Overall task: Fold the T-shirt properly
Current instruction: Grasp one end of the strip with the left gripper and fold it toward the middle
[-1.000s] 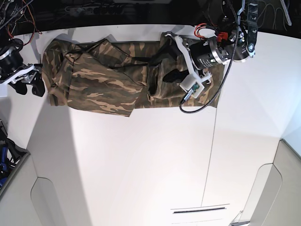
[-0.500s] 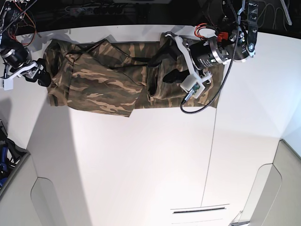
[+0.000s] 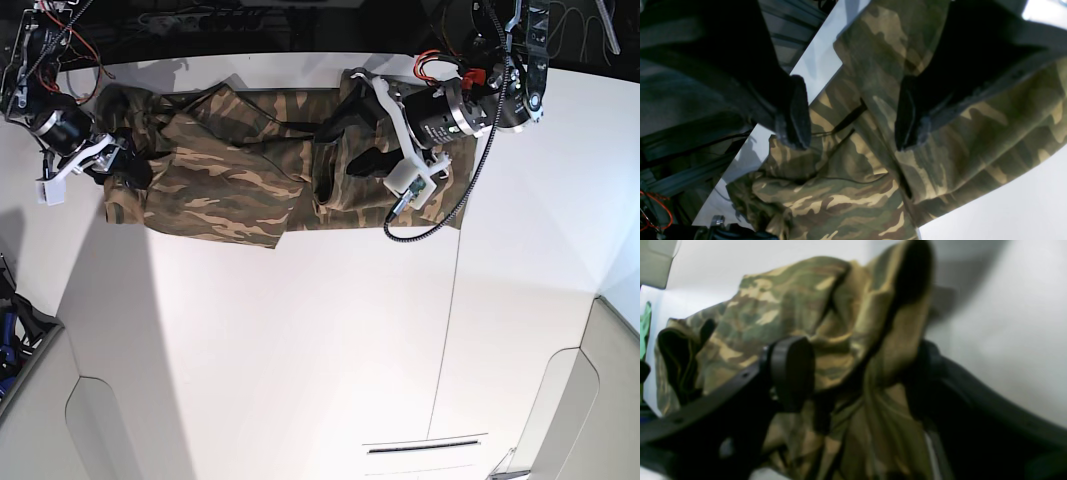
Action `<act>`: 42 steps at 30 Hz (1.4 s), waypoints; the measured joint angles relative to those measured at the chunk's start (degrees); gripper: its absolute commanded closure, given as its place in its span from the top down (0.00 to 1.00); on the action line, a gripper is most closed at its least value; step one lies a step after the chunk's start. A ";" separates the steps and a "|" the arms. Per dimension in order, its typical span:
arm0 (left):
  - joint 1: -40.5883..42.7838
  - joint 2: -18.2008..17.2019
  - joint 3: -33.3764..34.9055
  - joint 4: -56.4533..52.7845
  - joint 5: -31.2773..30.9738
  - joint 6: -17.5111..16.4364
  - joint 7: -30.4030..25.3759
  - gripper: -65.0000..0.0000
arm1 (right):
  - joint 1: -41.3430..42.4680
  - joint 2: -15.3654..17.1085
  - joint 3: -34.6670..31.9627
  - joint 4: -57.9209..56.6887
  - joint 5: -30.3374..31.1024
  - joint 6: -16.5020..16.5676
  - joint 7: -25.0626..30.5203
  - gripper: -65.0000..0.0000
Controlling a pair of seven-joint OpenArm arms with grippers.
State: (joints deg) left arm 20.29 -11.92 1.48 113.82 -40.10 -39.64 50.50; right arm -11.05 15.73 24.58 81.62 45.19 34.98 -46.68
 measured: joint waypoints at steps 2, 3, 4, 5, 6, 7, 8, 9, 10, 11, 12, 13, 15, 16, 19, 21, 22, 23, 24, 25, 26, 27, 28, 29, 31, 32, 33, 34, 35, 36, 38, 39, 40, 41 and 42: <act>0.00 0.00 0.00 0.00 0.02 0.00 0.00 0.65 | -0.04 -0.02 -0.28 0.00 -0.24 -0.13 -0.70 0.29; 0.00 0.00 0.00 0.00 0.00 0.00 -0.02 0.65 | -0.07 -0.04 -0.37 -0.04 -0.26 -0.26 -0.94 0.18; 0.00 0.00 0.00 0.00 0.00 0.00 -0.02 0.65 | -0.11 -0.09 -0.39 -0.11 -0.26 -0.26 -1.01 0.09; 0.00 0.00 0.00 0.00 0.00 0.00 -0.02 0.65 | -0.13 -0.07 -0.39 -0.15 -0.74 -0.28 -0.96 0.02; 0.00 0.00 0.00 0.00 0.04 0.00 -0.20 0.65 | -0.17 -0.04 -0.39 -0.15 -0.79 -0.26 -0.94 0.00; 0.00 0.00 0.00 0.00 0.00 0.00 -0.76 0.65 | -0.20 -0.04 -0.39 -0.15 -0.83 -0.26 -0.85 0.00; 0.00 0.00 0.00 0.00 -0.02 0.00 -1.09 0.65 | -0.20 -0.07 -0.39 -0.15 -0.83 -0.26 -0.70 0.00; -0.04 0.00 0.00 0.00 0.00 0.00 -1.07 0.65 | -0.20 -0.04 -0.39 -0.15 -0.83 -0.26 -0.70 0.00; -0.13 0.00 0.00 0.00 0.02 0.00 -1.05 0.65 | -0.20 -0.04 -0.39 -0.15 -0.83 -0.26 -0.72 0.00; -0.24 0.00 0.00 0.00 0.02 0.00 -1.05 0.65 | -0.20 -0.02 -0.39 -0.15 -0.90 -0.26 -0.70 0.00; -0.52 0.00 0.00 0.00 0.02 0.00 -1.05 0.65 | -0.17 -0.02 -0.39 -0.13 -1.07 -0.26 -0.70 0.00; -0.98 0.00 0.00 0.00 0.02 -0.02 -0.85 0.65 | -0.15 0.00 -0.28 -0.09 -1.31 -0.26 -0.72 0.00; -1.97 0.00 0.00 0.00 0.02 0.02 -0.83 0.65 | 0.24 0.17 0.42 -0.11 -1.70 -0.22 -0.90 0.00; -2.40 0.02 -0.11 0.00 -0.04 0.02 -0.83 0.65 | 0.48 0.37 1.05 -0.11 -2.16 -0.22 -1.20 0.00; -2.71 0.00 -2.14 0.00 0.02 -0.04 0.28 0.65 | 0.96 2.14 3.61 -0.11 -2.51 -0.24 -1.55 0.00; -2.69 0.02 -4.66 0.00 0.02 -0.07 0.50 0.65 | 1.42 4.11 5.57 -0.11 -2.86 -0.37 -1.73 0.00; -2.71 0.02 -6.08 0.00 -0.02 -0.02 0.48 0.65 | 1.68 5.18 6.32 -0.11 -2.89 -0.46 -1.66 0.00; -2.71 0.02 -7.43 0.00 0.00 -0.02 0.48 0.65 | 2.08 6.16 7.02 -0.11 -2.95 -0.46 -1.70 0.00; -2.69 0.02 -8.79 0.00 0.00 -0.02 0.46 0.65 | 2.38 7.13 7.63 -0.11 -2.99 -0.66 -1.81 0.00; -2.69 0.00 -9.92 0.00 -0.02 -0.02 0.46 0.65 | 2.62 8.07 7.98 -0.11 -2.71 -0.70 -1.86 0.00; -2.71 0.02 -10.91 0.00 0.00 -0.02 0.48 0.65 | 2.82 9.11 8.22 -0.11 -2.29 -0.68 -1.90 0.00; -2.71 0.00 -11.69 -0.02 0.02 0.00 0.48 0.65 | 2.84 10.21 8.37 -0.11 -1.57 -0.70 -2.08 0.00; -2.71 0.00 -12.22 -0.13 -0.04 0.81 0.48 0.65 | 2.97 11.32 8.41 -0.11 -0.31 -0.68 -2.36 0.00; -2.71 0.02 -12.59 -0.42 -0.09 1.92 0.50 0.65 | 3.15 12.46 8.44 -0.11 0.46 -0.70 -3.17 0.00; -2.54 0.02 -12.59 -1.29 -0.02 3.50 0.50 0.65 | 4.31 13.86 8.70 -0.11 1.57 -0.76 -6.45 0.00; -2.21 0.04 -12.59 -1.90 -0.15 3.72 0.46 0.65 | 5.27 14.12 8.81 -0.07 2.40 -0.94 -8.61 0.00; -1.88 0.13 -12.57 -2.75 -0.28 4.07 0.42 0.65 | 6.47 14.10 8.85 0.13 3.54 -1.01 -10.91 0.00; -1.57 0.20 -12.52 -3.91 -0.28 4.24 0.33 0.65 | 7.72 13.99 8.79 0.48 5.73 -1.09 -13.55 0.00; -1.11 0.17 -12.52 -5.25 -0.26 4.35 0.37 0.65 | 8.87 13.60 8.74 1.27 7.89 -1.09 -15.89 0.00; -0.76 0.20 -12.52 -6.73 -0.42 4.46 0.42 0.65 | 9.79 13.14 8.70 2.34 9.14 -1.05 -16.98 0.00; -0.59 0.20 -12.52 -10.23 -1.38 4.52 0.57 0.65 | 10.88 11.63 8.70 5.33 9.55 -1.07 -17.42 0.00; -0.61 0.20 -12.55 -11.76 -2.43 4.59 0.52 0.65 | 11.02 10.62 8.70 7.30 9.57 -1.07 -17.33 0.00; -0.63 0.20 -12.55 -12.94 -3.80 4.66 0.46 0.65 | 10.88 9.35 8.74 9.49 9.46 -1.09 -17.53 0.00; -0.61 0.22 -12.52 -13.77 -4.72 4.66 0.46 0.65 | 10.84 7.96 8.79 11.76 9.22 -1.09 -17.77 0.00; -0.63 0.26 -12.48 -14.40 -5.14 4.66 0.48 0.65 | 10.73 6.25 8.79 14.10 8.98 -1.09 -18.34 0.00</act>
State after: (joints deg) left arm 19.66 -11.66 -11.00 99.42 -45.23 -34.98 50.98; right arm -0.32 21.98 33.36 95.72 54.17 33.89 -65.01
